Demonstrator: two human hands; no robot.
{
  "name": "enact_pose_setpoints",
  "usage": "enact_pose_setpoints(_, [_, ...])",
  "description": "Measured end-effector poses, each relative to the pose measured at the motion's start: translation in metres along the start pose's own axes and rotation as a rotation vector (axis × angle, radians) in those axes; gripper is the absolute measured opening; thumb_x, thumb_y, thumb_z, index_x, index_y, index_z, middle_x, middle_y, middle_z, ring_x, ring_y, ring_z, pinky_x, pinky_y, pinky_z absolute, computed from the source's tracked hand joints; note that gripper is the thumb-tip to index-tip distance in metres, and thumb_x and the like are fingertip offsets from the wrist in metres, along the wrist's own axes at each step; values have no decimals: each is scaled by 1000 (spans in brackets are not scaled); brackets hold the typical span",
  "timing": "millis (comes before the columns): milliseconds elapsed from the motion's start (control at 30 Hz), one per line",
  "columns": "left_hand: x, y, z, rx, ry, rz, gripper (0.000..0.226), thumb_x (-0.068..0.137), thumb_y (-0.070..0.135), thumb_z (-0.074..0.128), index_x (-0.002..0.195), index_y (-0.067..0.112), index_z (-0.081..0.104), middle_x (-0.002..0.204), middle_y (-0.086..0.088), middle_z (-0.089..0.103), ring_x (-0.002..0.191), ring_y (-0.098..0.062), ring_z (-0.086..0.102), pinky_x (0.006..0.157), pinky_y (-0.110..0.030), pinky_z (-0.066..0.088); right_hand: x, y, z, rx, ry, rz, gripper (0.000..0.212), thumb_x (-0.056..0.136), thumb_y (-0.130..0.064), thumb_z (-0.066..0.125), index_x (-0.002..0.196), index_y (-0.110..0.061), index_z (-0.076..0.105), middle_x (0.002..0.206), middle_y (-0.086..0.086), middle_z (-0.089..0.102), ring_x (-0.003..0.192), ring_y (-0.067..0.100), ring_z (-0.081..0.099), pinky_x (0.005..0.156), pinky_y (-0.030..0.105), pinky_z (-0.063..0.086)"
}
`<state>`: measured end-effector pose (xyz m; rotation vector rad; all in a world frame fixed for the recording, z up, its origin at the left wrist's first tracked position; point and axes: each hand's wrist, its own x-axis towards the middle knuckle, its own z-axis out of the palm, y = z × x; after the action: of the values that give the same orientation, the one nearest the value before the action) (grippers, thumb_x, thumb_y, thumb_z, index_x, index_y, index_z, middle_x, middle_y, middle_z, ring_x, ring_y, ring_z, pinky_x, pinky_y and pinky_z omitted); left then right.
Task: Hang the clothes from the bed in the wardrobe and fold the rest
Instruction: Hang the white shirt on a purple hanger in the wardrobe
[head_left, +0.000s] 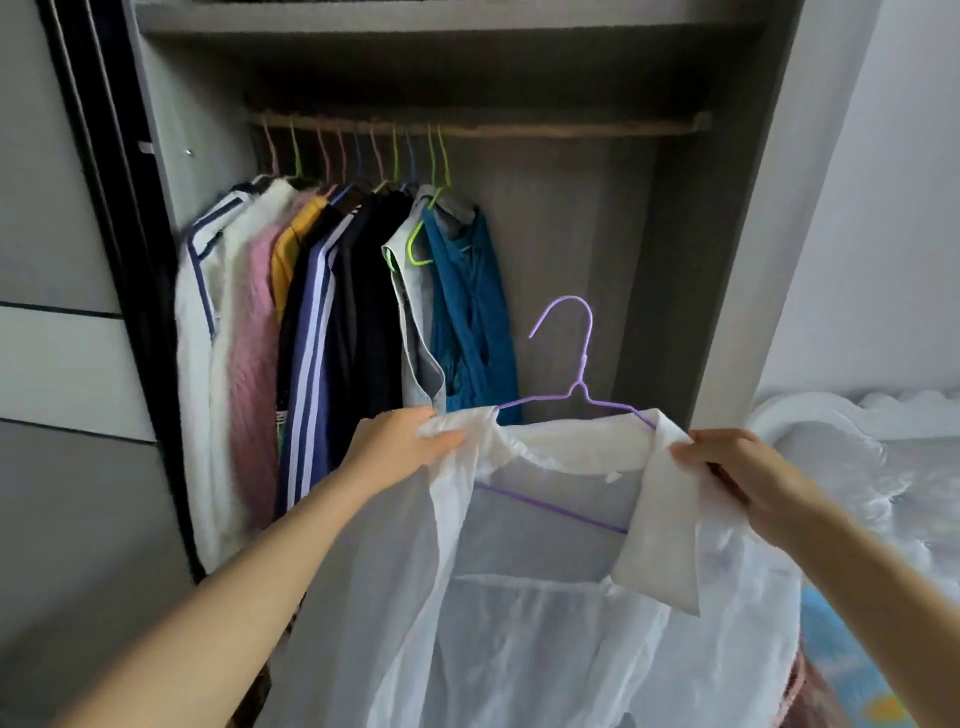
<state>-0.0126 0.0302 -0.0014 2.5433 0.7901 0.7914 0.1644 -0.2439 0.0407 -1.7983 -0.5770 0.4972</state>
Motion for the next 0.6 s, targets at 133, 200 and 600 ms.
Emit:
enact_pose_setpoints(133, [46, 13, 23, -157, -255, 69, 42, 73, 49, 74, 63, 16, 50, 63, 6, 48, 62, -12, 45, 59, -28, 35, 5, 3, -17, -64, -95, 75, 7, 84, -11, 55, 89, -6, 56, 81, 18, 50, 77, 32, 47, 72, 37, 34])
enact_pose_setpoints(200, [61, 25, 33, -162, -287, 178, 28, 71, 42, 76, 79, 18, 64, 80, 4, 60, 81, -14, 55, 76, -31, 45, 10, 2, -18, -58, -125, 67, 18, 79, -14, 60, 95, -9, 55, 84, 16, 47, 80, 31, 42, 73, 37, 31])
enact_pose_setpoints(600, [131, 55, 51, -564, -955, 173, 59, 72, 77, 50, 100, 28, 68, 99, -1, 69, 90, -14, 63, 81, -27, 46, 18, 9, -30, 24, 10, 56, 13, 85, 0, 51, 94, 3, 60, 78, 16, 56, 71, 27, 53, 55, 27, 38])
